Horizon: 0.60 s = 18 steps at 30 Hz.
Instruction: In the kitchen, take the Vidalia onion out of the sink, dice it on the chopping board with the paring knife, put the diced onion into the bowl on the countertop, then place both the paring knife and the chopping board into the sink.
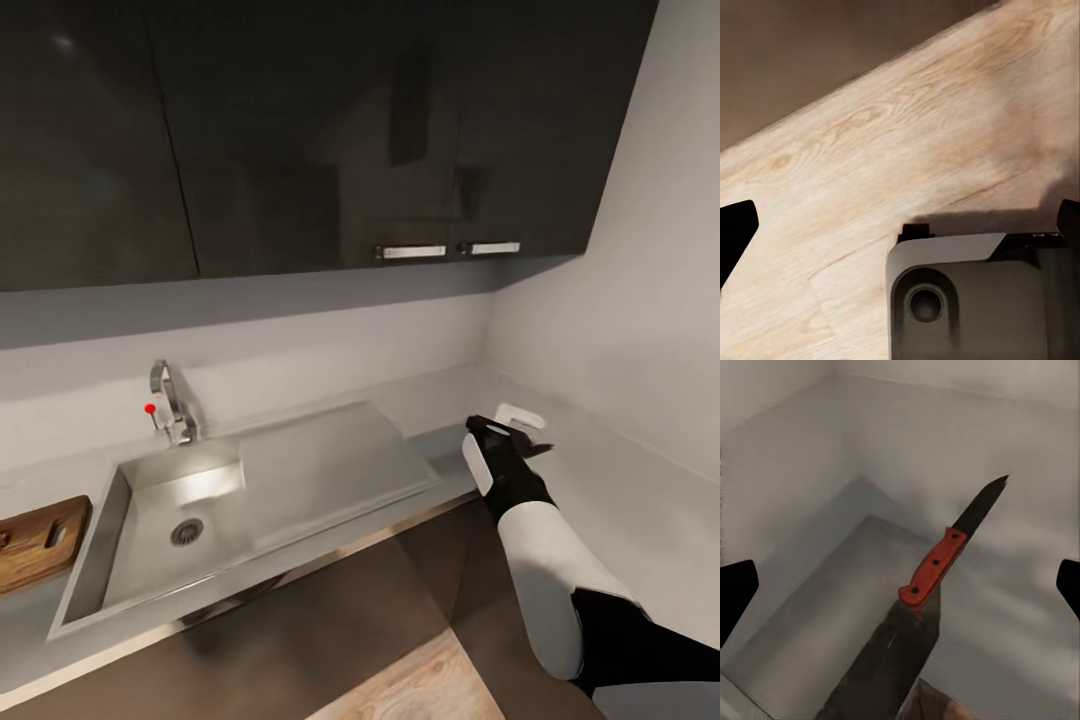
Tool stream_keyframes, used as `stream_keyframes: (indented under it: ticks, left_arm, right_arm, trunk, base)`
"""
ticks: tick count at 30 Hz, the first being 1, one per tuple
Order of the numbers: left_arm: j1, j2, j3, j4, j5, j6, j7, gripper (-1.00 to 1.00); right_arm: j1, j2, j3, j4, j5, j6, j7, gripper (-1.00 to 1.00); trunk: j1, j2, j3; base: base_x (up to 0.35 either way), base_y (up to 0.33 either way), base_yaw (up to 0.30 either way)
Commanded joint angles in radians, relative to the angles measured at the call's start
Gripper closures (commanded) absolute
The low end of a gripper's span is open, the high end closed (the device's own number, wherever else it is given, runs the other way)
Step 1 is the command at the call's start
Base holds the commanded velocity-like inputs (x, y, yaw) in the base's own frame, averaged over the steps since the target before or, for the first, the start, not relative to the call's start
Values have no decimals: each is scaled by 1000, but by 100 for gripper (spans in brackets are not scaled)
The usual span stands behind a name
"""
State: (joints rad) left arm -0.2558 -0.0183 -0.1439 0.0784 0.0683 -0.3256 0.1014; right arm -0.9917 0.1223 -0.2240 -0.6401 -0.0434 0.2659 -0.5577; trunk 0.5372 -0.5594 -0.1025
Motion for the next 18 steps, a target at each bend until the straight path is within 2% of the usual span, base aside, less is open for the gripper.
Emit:
stream_keyframes:
  ticks: [1,9,12,16,18]
  left_arm:
    - [-2,-1,-8,4,7,-7,3,-100]
    - [-2,-3,-9,4,7,-7,2,-100]
    - [-2,-4,-9,4,7,-6,3,-100]
    - [-2,-5,-8,4,7,-6,3,-100]
    - [-2,-5,-8,4,7,-6,3,-100]
  right_arm:
    - [-1,0,-1,-1,-4,3,-4,-100]
    - [-1,-2,-1,0,-3,3,-43,-100]
    - [-1,-3,-2,14,-2,-9,-96,-100]
    - [-1,-4,-3,74,-3,-85,-192,-100]
    - [-1,-5,-3,86,-4,-96,-204,-100]
  trunk:
    - [1,-2,-2]
    - [1,-2,-2]
    - [1,-2,-2]
    - [1,-2,-2]
    - [1,-2,-2]
  base:
    - [320,-6,0]
    - [320,-88,0]
    - [292,-188,0]
    - [261,-229,0]
    - [218,-214,0]
